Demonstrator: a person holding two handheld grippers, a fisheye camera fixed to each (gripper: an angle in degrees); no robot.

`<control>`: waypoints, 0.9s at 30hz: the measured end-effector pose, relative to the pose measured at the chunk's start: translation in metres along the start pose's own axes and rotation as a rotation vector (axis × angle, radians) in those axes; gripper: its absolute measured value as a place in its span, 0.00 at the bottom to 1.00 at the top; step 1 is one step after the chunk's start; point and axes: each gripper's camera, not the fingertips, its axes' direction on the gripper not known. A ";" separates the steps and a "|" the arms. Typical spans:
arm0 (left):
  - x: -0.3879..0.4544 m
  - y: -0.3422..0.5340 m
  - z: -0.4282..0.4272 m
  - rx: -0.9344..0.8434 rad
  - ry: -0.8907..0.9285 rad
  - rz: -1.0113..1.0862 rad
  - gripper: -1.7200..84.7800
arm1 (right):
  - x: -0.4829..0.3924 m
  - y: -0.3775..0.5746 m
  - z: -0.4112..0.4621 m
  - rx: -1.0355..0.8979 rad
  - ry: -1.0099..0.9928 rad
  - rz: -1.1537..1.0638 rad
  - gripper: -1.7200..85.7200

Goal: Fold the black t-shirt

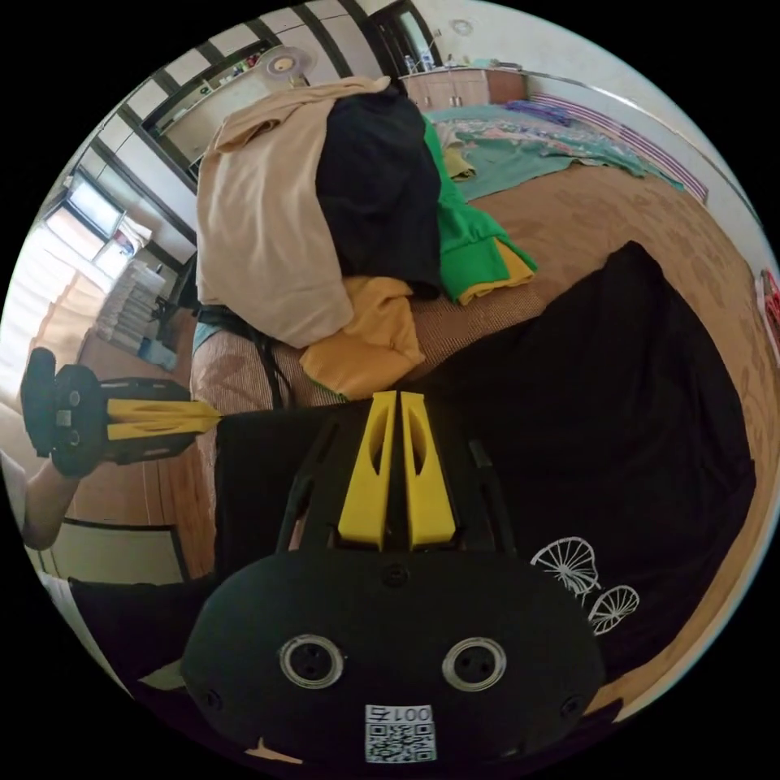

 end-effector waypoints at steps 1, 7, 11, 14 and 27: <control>-0.005 0.004 -0.001 0.017 0.007 -0.024 0.01 | 0.001 0.003 0.000 0.004 0.002 -0.006 0.03; -0.023 0.010 0.010 -0.017 0.046 -0.077 0.01 | 0.005 0.031 0.017 -0.032 0.048 -0.085 0.04; -0.036 0.016 0.007 -0.027 0.046 -0.107 0.02 | 0.021 0.064 -0.007 -0.012 -0.018 -0.110 0.07; -0.053 0.024 0.004 -0.036 0.072 -0.150 0.07 | 0.043 0.112 -0.054 0.061 0.024 -0.042 0.08; -0.095 0.034 -0.032 0.019 0.202 -0.173 0.10 | 0.080 0.416 -0.130 -0.318 0.277 0.500 0.15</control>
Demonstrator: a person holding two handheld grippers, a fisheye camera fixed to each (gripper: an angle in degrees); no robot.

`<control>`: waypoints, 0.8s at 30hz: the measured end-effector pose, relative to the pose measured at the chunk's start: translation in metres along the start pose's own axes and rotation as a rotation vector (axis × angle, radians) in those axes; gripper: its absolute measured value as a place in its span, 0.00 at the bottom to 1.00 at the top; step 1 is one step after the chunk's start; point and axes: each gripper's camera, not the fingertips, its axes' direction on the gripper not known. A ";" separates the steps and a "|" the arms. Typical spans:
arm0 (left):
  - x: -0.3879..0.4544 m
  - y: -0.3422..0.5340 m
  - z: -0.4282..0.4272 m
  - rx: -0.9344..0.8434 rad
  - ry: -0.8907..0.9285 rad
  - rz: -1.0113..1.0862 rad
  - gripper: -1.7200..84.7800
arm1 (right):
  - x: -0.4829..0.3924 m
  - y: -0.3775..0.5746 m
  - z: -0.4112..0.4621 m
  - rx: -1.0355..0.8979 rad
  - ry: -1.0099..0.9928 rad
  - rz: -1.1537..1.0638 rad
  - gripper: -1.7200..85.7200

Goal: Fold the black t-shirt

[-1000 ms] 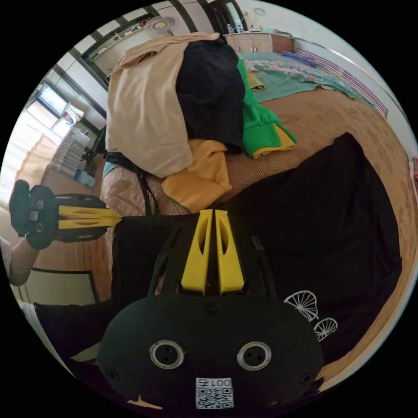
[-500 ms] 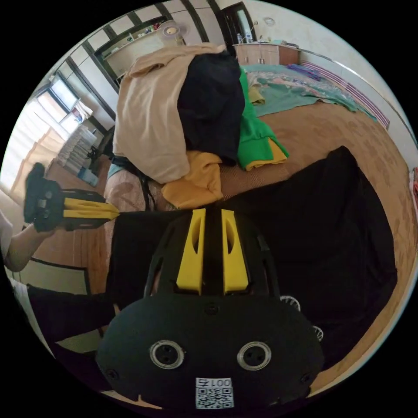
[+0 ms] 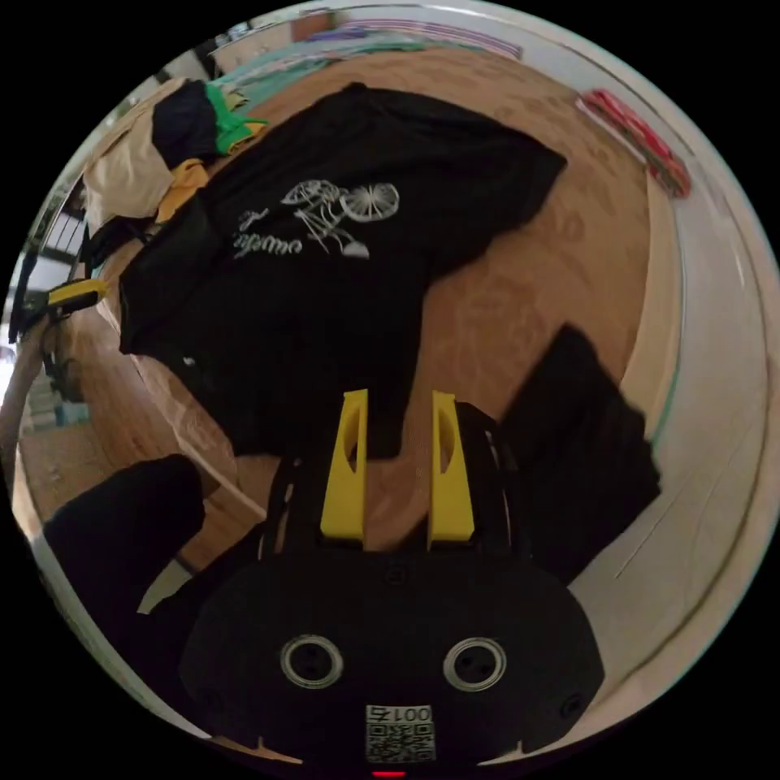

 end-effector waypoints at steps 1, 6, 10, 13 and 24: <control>-0.004 -0.003 -0.003 0.013 0.009 0.002 0.11 | 0.004 0.010 0.004 -0.007 -0.038 0.027 0.15; -0.030 -0.025 -0.010 0.010 0.094 0.036 0.09 | 0.031 0.056 0.032 0.019 -0.147 0.144 0.16; -0.039 -0.043 -0.022 -0.043 0.093 0.094 0.09 | 0.046 0.073 0.035 0.025 -0.110 0.221 0.14; -0.041 -0.053 -0.041 -0.051 0.087 0.114 0.07 | 0.050 0.086 0.031 0.075 -0.132 0.234 0.10; -0.049 -0.087 -0.140 -0.056 0.182 0.160 0.01 | 0.095 0.154 -0.015 0.131 -0.094 0.338 0.04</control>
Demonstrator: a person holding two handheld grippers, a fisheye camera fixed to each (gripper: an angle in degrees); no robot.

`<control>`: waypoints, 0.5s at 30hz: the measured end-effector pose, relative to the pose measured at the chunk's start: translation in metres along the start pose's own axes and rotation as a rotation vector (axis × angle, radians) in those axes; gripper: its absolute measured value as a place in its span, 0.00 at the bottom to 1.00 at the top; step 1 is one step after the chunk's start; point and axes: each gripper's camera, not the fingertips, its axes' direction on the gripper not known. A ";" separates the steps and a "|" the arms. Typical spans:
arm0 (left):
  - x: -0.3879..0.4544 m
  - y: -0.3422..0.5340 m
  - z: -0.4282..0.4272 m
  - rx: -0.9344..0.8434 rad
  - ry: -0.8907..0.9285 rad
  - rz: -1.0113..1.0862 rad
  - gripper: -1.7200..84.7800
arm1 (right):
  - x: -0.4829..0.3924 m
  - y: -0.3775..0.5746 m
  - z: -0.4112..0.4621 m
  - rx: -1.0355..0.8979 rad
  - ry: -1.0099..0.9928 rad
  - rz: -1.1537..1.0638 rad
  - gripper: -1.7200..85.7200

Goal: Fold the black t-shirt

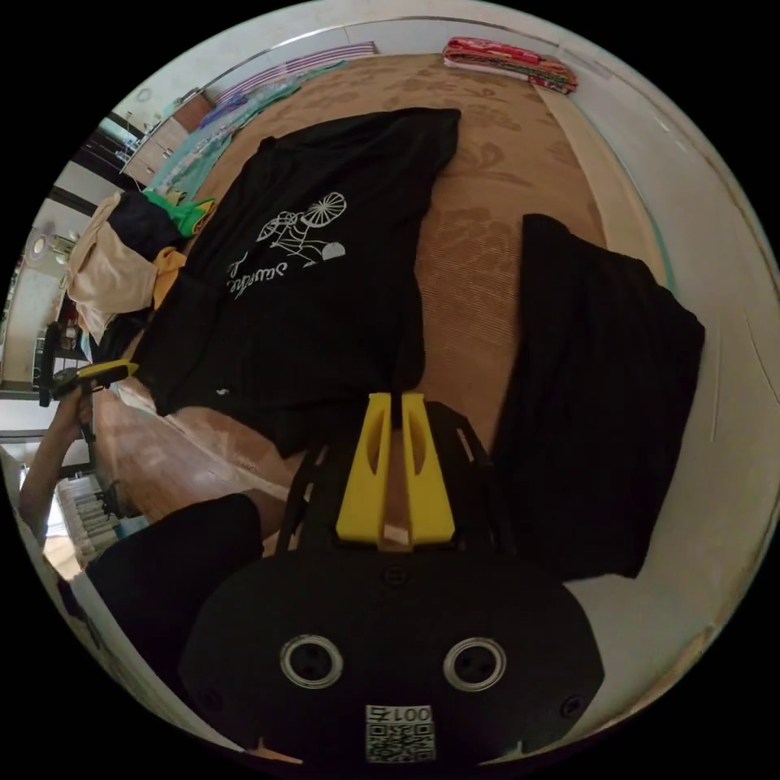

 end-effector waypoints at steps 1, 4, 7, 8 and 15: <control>0.001 -0.002 -0.016 0.000 0.023 0.007 0.01 | 0.003 0.005 -0.006 -0.004 0.002 0.000 0.04; 0.011 -0.005 -0.048 -0.058 0.000 0.032 0.01 | 0.018 0.027 -0.028 -0.087 0.036 -0.010 0.04; 0.024 -0.003 -0.067 -0.116 -0.004 0.017 0.02 | 0.035 0.044 -0.035 -0.154 -0.007 -0.007 0.04; 0.028 -0.004 -0.075 -0.110 -0.008 -0.002 0.03 | 0.040 0.049 -0.036 -0.164 -0.026 -0.021 0.04; 0.042 -0.004 -0.144 -0.097 -0.051 -0.140 0.07 | 0.055 0.054 -0.067 -0.218 0.009 -0.175 0.04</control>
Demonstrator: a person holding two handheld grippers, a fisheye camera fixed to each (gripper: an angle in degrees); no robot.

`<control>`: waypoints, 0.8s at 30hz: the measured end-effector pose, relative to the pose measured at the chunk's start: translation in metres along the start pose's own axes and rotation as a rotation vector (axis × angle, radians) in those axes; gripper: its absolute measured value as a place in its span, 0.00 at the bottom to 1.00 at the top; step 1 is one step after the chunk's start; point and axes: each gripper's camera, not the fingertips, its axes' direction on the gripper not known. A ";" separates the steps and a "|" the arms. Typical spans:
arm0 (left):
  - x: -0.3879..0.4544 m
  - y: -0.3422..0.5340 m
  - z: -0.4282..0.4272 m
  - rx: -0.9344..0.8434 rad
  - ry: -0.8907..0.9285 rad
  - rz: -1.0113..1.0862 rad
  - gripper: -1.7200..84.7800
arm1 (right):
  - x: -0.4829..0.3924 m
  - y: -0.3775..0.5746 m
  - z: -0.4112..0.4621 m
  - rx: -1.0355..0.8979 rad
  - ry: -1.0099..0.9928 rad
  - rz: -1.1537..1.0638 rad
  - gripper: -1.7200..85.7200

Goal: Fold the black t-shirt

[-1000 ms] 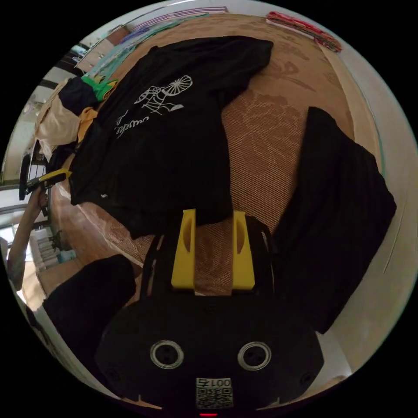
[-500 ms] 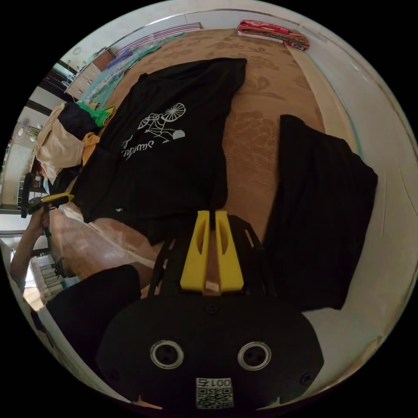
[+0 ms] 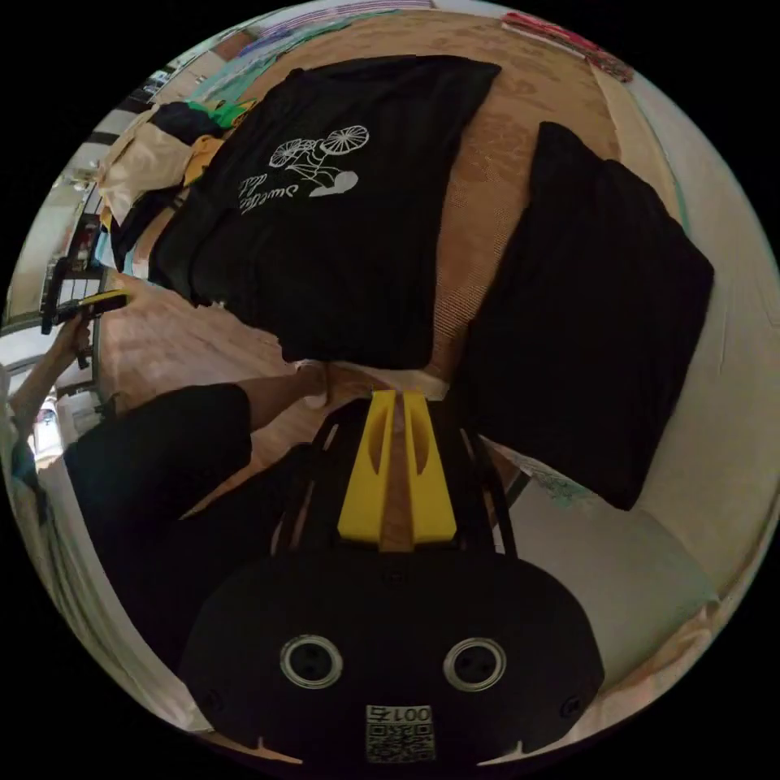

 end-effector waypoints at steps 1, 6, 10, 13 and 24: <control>-0.001 -0.001 -0.022 0.005 -0.005 -0.013 0.05 | 0.001 -0.001 -0.011 0.006 0.026 -0.001 0.04; 0.030 -0.084 -0.144 0.311 -0.006 0.254 0.05 | -0.007 -0.080 -0.137 0.310 0.233 -0.267 0.06; 0.099 -0.209 -0.230 0.492 -0.072 0.753 0.08 | -0.009 -0.173 -0.181 0.525 0.380 -0.486 0.08; 0.145 -0.298 -0.258 0.429 -0.172 0.919 0.09 | -0.004 -0.266 -0.188 0.472 0.398 -0.612 0.10; 0.255 -0.474 -0.320 0.098 -0.369 1.185 0.09 | 0.006 -0.447 -0.196 0.188 0.456 -0.952 0.10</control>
